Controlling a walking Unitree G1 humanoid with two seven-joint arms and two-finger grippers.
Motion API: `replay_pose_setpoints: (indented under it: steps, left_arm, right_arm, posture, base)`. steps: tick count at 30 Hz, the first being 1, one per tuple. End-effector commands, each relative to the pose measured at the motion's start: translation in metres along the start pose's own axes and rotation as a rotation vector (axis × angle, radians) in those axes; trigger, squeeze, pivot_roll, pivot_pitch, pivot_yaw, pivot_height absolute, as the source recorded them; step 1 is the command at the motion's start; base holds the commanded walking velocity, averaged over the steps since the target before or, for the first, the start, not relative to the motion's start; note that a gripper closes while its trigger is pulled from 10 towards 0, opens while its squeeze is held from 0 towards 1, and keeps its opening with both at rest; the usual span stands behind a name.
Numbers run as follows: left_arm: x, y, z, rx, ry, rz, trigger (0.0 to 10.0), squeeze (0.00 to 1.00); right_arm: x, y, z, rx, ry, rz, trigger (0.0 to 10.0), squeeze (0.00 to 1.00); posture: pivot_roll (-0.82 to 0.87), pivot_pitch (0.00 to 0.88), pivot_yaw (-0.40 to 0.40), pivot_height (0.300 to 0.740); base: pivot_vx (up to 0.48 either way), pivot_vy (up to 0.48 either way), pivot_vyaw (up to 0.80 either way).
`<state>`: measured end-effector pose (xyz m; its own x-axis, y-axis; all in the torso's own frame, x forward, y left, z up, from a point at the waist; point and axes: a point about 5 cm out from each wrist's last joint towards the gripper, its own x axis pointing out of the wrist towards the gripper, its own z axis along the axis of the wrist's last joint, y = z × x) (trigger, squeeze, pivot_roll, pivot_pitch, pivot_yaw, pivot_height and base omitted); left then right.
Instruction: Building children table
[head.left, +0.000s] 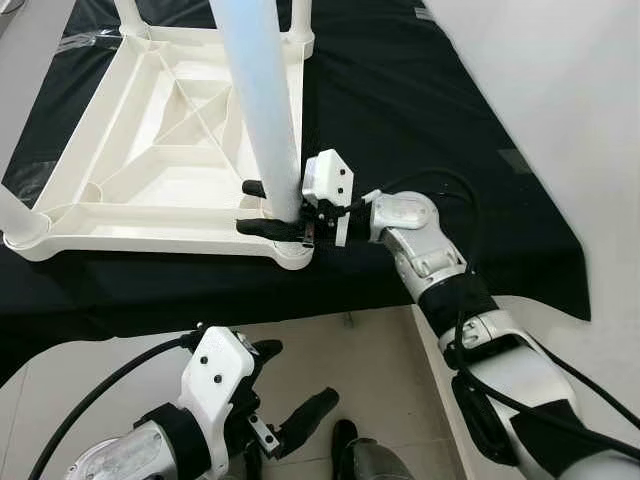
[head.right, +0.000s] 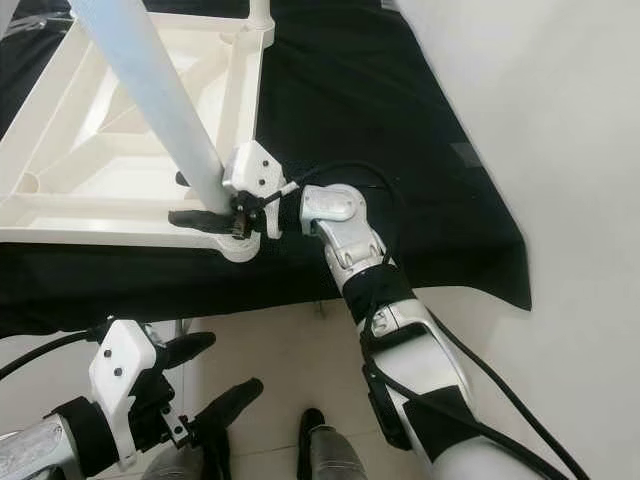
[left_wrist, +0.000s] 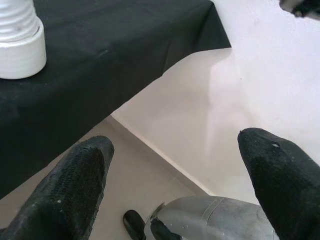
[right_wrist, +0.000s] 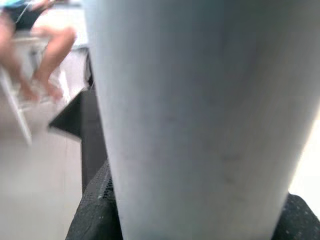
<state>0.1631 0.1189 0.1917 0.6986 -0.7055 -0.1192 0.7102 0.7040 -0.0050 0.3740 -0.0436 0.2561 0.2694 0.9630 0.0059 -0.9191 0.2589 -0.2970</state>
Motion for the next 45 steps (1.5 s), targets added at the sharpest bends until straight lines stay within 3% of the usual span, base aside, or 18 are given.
replay_pose_setpoints:
  steps: [1,6,10,20,22,26,27,28,29,30,32,33,34,38,40,45]
  left_arm:
    - [-0.002,-0.005,-0.001,-0.006,0.010,-0.020,10.0,0.00]
    - [-0.003,-0.006,0.000,-0.007,0.009,-0.020,10.0,0.00]
    - [-0.004,-0.006,0.000,-0.006,0.010,-0.022,10.0,0.00]
    - [-0.004,-0.006,0.000,-0.007,0.011,-0.025,10.0,0.00]
    - [-0.003,-0.006,0.000,-0.008,0.012,-0.024,10.0,0.00]
    - [-0.003,-0.006,-0.001,-0.009,0.012,-0.024,10.0,0.00]
    - [-0.002,-0.005,-0.001,-0.009,0.013,-0.023,10.0,0.00]
    - [-0.002,-0.005,-0.002,-0.008,0.014,-0.023,10.0,0.00]
    - [-0.002,-0.005,-0.002,-0.008,0.014,-0.023,10.0,0.00]
    - [-0.002,-0.005,-0.003,-0.008,0.015,-0.021,10.0,0.00]
    - [0.000,-0.003,-0.005,-0.006,0.015,-0.010,10.0,0.00]
    - [0.000,-0.003,-0.005,-0.006,0.015,-0.010,10.0,0.00]
    - [0.001,-0.002,-0.005,-0.005,0.014,-0.005,10.0,0.00]
    - [0.005,0.000,-0.006,0.002,0.011,-0.003,10.0,0.00]
    - [0.008,0.002,-0.009,0.007,0.011,0.001,10.0,0.00]
    - [0.015,0.010,-0.013,0.001,-0.006,0.028,10.0,0.00]
  right_arm:
    - [-0.019,0.016,-0.076,0.326,0.242,-0.078,10.0,0.00]
    - [-0.024,0.012,-0.082,0.393,0.208,-0.186,10.0,0.00]
    - [-0.027,0.010,-0.080,0.378,0.142,-0.213,10.0,0.00]
    - [-0.034,0.009,-0.087,0.381,0.172,-0.273,10.0,0.00]
    - [-0.039,0.002,-0.089,0.351,0.229,-0.396,10.0,0.00]
    - [-0.042,-0.001,-0.091,0.316,0.278,-0.479,10.0,0.00]
    - [-0.041,0.000,-0.091,0.318,0.306,-0.584,10.0,0.00]
    - [-0.040,0.003,-0.090,0.310,0.325,-0.683,10.0,0.00]
    - [-0.040,0.003,-0.090,0.310,0.325,-0.683,10.0,0.00]
    - [-0.034,0.014,-0.085,0.330,0.300,-0.836,10.0,0.00]
    - [-0.008,0.065,-0.085,0.378,0.272,-1.026,10.0,0.00]
    - [-0.008,0.065,-0.085,0.378,0.272,-1.026,10.0,0.00]
    - [-0.001,0.079,-0.085,0.410,0.265,-1.074,10.0,0.00]
    - [0.015,0.089,-0.091,0.411,0.264,-1.076,10.0,0.00]
    - [0.024,0.084,-0.095,0.408,0.260,-1.060,10.0,0.00]
    - [0.023,0.075,-0.091,0.395,0.278,-1.089,10.0,0.00]
  posture:
    - [0.05,0.374,-0.084,0.740]
    - [0.06,0.381,-0.085,0.740]
    - [0.06,0.387,-0.082,0.740]
    - [0.06,0.394,-0.079,0.740]
    - [0.04,0.387,-0.087,0.740]
    - [0.04,0.386,-0.090,0.740]
    - [0.03,0.378,-0.103,0.740]
    - [0.03,0.378,-0.103,0.740]
    - [0.03,0.378,-0.103,0.740]
    - [0.03,0.363,-0.109,0.740]
    - [0.03,0.334,-0.109,0.740]
    - [0.03,0.334,-0.109,0.740]
    - [0.03,0.334,-0.109,0.740]
    - [0.04,0.315,-0.109,0.740]
    - [0.04,0.276,-0.114,0.740]
    - [0.05,0.236,-0.127,0.740]
  base:
    - [0.000,0.000,0.00]
    - [0.000,0.000,0.00]
    - [0.000,0.000,0.00]
    - [0.000,0.000,0.00]
    - [0.000,0.000,0.00]
    - [0.000,0.000,0.00]
    - [0.000,0.000,0.00]
    - [0.000,0.000,0.00]
    - [0.000,0.000,0.00]
    - [0.000,0.000,0.00]
    - [0.000,0.000,0.00]
    - [0.000,0.000,0.00]
    - [0.000,0.000,0.00]
    - [0.000,0.000,0.00]
    - [0.000,0.000,0.00]
    - [0.000,0.000,0.00]
